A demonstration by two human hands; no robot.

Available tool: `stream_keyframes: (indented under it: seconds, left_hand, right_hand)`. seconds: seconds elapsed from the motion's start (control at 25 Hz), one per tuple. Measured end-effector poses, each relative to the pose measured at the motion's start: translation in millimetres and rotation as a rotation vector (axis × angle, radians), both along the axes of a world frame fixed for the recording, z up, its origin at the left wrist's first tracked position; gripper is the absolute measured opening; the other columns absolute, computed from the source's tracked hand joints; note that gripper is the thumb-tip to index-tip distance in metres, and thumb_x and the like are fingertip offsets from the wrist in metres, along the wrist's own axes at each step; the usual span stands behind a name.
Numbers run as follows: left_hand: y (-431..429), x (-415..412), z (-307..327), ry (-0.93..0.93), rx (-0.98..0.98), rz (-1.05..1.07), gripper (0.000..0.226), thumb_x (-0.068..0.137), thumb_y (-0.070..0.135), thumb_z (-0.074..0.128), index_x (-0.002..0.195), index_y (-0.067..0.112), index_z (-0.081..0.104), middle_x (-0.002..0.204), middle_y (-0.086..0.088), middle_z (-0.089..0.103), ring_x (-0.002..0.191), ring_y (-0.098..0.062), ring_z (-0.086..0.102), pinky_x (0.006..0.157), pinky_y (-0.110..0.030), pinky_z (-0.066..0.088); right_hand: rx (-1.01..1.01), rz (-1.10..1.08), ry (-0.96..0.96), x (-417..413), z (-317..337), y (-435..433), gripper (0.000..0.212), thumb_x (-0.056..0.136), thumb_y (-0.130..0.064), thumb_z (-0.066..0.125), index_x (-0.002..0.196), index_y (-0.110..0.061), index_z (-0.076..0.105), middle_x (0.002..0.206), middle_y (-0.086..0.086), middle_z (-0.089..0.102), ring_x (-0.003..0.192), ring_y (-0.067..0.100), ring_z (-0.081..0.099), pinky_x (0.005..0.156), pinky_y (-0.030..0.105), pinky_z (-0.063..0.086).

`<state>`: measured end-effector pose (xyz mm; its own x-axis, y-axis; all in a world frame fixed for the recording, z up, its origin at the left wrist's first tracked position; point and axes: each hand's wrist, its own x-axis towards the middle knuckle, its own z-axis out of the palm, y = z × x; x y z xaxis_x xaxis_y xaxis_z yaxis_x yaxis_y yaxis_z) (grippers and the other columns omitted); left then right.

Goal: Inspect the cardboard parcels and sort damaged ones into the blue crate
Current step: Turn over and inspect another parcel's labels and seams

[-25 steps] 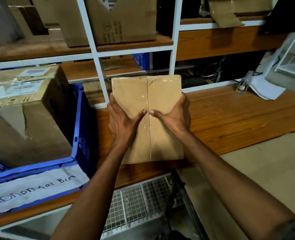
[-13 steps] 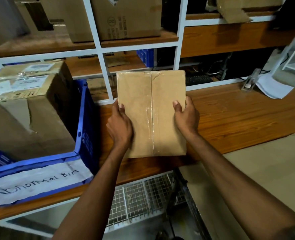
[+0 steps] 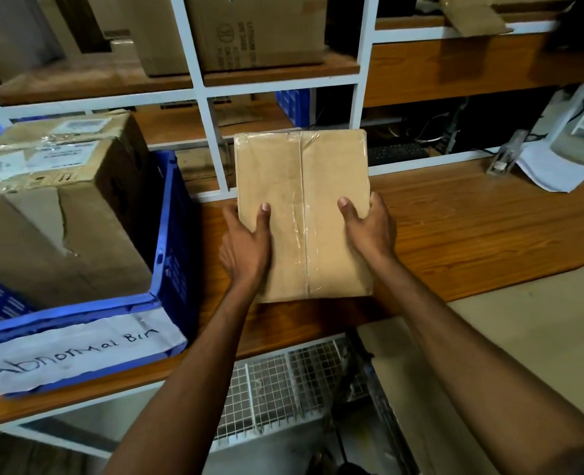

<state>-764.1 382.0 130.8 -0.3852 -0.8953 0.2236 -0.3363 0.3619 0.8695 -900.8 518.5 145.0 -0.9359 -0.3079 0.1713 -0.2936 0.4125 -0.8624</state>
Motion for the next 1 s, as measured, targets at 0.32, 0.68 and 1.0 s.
stream_keyframes:
  seconds: [0.32,0.68,1.0]
  left_hand:
    - [2,5,-12,-0.152,-0.119,-0.090,0.116,0.074,0.086,0.064,0.155,0.017,0.018,0.156,-0.007,0.031,0.131,-0.034,0.051,0.092,-0.037,0.045]
    - [-5,18,-25,-0.133,-0.094,-0.161,0.107,0.081,0.072,0.071,0.159,0.026,0.014,0.160,-0.003,0.035,0.134,-0.029,0.051,0.094,-0.033,0.040]
    - [-6,28,-37,-0.182,-0.098,-0.112,0.055,0.109,0.055,0.035,0.148,0.017,0.043,0.116,-0.002,0.066,0.094,-0.022,0.067,0.078,-0.035,0.051]
  right_hand:
    - [0.174,0.033,0.003,13,-11,-3,0.110,0.072,-0.062,0.084,0.151,-0.019,0.020,0.143,0.009,0.048,0.125,0.031,0.053,0.084,0.031,0.038]
    - [0.197,0.070,0.006,6,-20,15,0.118,0.066,-0.059,0.089,0.153,-0.025,0.017,0.141,0.007,0.054,0.126,0.031,0.055,0.098,0.046,0.052]
    - [0.059,0.098,-0.065,-2,-28,17,0.053,0.093,-0.044,0.072,0.136,-0.017,0.052,0.129,0.002,0.064,0.114,0.021,0.059,0.088,0.033,0.047]
